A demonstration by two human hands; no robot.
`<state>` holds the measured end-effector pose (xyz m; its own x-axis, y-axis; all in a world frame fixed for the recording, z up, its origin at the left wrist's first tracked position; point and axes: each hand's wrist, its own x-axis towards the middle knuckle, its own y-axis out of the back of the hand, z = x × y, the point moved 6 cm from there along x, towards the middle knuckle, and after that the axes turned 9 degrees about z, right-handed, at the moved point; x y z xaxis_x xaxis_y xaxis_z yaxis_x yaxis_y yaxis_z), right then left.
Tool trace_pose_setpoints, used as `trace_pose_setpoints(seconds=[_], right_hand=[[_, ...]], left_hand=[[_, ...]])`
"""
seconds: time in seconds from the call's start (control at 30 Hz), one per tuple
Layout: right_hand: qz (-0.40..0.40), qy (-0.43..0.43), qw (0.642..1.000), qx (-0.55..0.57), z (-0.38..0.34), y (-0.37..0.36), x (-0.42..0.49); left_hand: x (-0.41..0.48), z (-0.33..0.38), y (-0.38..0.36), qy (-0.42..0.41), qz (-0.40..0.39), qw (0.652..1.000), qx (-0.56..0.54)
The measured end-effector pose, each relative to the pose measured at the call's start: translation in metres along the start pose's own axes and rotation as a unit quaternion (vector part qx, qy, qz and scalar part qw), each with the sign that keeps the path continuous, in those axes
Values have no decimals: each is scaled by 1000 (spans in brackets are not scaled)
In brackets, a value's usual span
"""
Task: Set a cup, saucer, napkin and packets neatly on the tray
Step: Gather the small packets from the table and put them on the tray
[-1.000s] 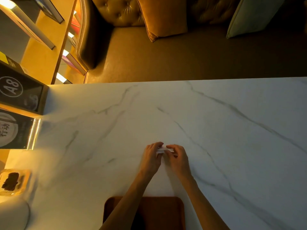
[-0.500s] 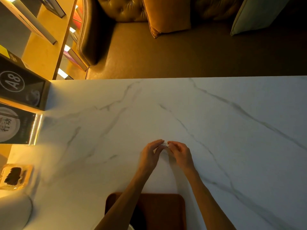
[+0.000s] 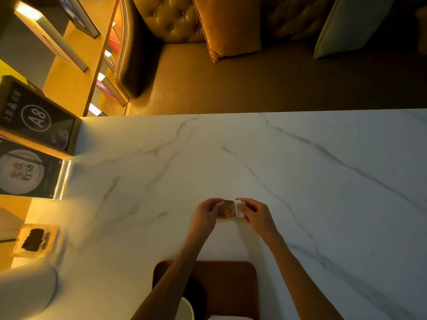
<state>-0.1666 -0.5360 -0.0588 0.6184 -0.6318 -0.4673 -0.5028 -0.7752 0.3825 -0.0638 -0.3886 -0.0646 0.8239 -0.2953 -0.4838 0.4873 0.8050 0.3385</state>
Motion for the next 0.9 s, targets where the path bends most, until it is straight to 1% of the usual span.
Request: trace_pose_setpoints(seconds=[0.1, 0.2, 0.3, 0.33, 0.4, 0.47, 0.57, 0.73, 0.9], right_hand=[[8, -12, 1000, 22, -3, 4, -32], [5, -32, 997, 74, -8, 1, -74], [-13, -18, 996, 92, -21, 1, -121], [-23, -12, 995, 100, -26, 3, -137], [-46, 0, 992, 120, -37, 7, -167], [-73, 8, 987, 146, -48, 11, -196], [-109, 23, 976, 189, -60, 12, -233], [-165, 45, 957, 233, -73, 9, -288], [-168, 38, 950, 261, -68, 6, -324]], left_hand=[[-37, 5, 14, 4, -3, 999, -41], [-80, 8, 24, 23, 12, 996, -80], [-125, 9, 43, 57, 26, 986, -155], [-140, 11, 49, 70, 10, 979, -193], [-169, 15, 61, 81, -45, 960, -265], [-196, 17, 74, 82, -86, 942, -312], [-227, 14, 92, 96, -107, 918, -371], [-270, 10, 122, 99, -127, 897, -411], [-304, 9, 139, 60, -154, 899, -406]])
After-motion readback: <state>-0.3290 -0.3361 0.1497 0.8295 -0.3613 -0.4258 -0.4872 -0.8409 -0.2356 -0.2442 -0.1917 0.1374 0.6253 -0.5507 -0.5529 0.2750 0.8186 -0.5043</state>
